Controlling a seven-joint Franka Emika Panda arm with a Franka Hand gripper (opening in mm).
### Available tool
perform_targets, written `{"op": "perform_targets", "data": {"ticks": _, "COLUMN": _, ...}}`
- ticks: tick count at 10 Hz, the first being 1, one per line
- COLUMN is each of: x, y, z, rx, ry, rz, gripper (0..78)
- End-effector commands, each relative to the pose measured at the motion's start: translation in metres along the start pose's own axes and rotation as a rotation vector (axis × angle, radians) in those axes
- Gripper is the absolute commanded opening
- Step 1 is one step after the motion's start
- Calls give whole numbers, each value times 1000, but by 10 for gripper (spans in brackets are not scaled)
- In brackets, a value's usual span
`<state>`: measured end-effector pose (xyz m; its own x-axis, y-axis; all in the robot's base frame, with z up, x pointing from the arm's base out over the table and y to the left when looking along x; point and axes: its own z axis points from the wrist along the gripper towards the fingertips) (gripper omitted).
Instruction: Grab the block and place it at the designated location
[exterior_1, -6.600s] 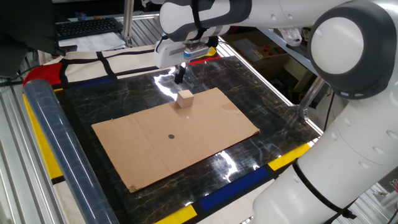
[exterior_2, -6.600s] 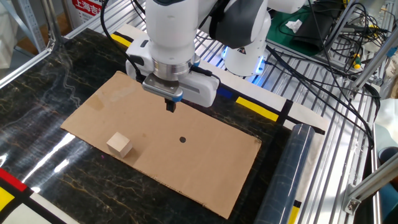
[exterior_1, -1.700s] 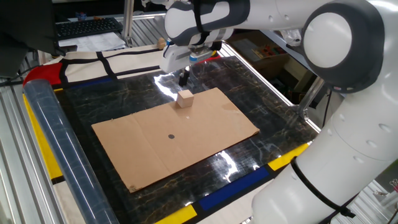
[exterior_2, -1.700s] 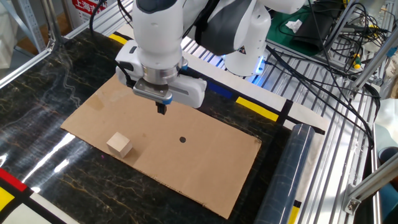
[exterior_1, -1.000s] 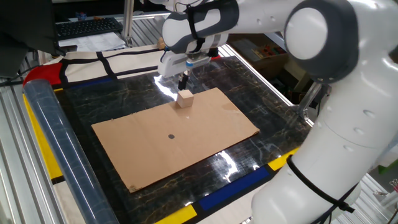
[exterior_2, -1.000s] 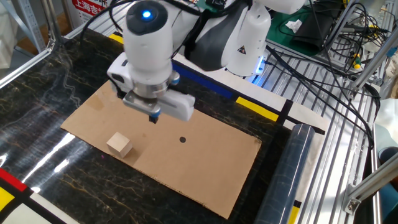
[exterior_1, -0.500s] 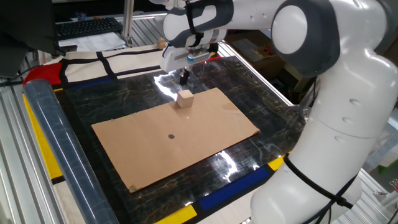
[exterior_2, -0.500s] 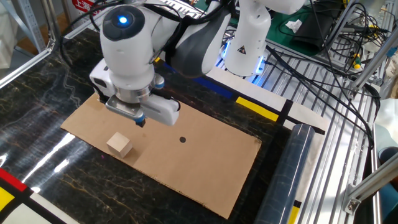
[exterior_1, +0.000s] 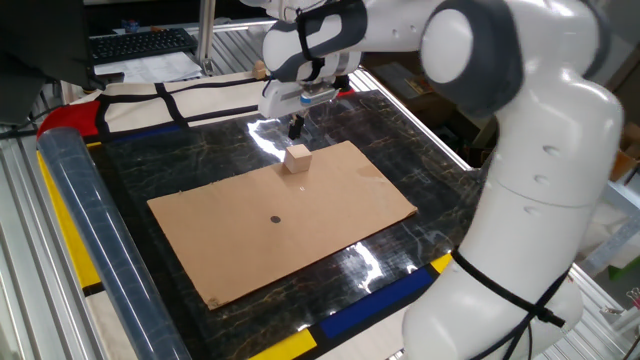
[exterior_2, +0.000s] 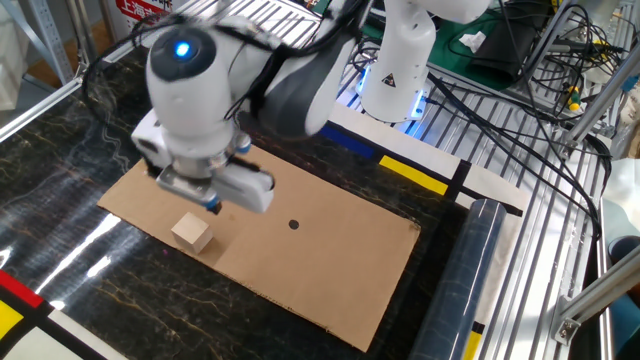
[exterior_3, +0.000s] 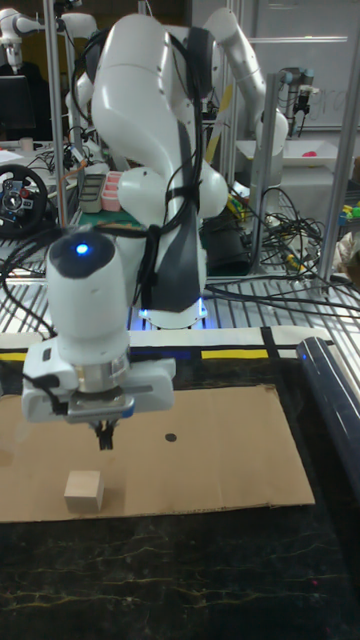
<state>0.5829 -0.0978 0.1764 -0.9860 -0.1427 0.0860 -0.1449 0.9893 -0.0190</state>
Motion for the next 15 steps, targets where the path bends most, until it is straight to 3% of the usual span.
{"op": "perform_targets", "data": {"ticks": 1, "x": -12, "y": -11, "z": 1, "rx": 0, "ry": 15, "rz": -21, "gripper": 0}}
{"op": "perform_targets", "data": {"ticks": 3, "x": -8, "y": 14, "z": -12, "rx": 17, "ry": -30, "rz": 17, "gripper": 0}}
{"op": "perform_targets", "data": {"ticks": 4, "x": -3, "y": 43, "z": -19, "rx": 15, "ry": -36, "rz": 43, "gripper": 0}}
{"op": "perform_targets", "data": {"ticks": 5, "x": -3, "y": 43, "z": -19, "rx": 15, "ry": -36, "rz": 43, "gripper": 0}}
{"op": "perform_targets", "data": {"ticks": 6, "x": 6, "y": 73, "z": -22, "rx": 10, "ry": -34, "rz": 27, "gripper": 0}}
{"op": "perform_targets", "data": {"ticks": 11, "x": 6, "y": 73, "z": -22, "rx": 8, "ry": -24, "rz": -24, "gripper": 0}}
{"op": "perform_targets", "data": {"ticks": 15, "x": 6, "y": 73, "z": -22, "rx": 10, "ry": -38, "rz": 68, "gripper": 0}}
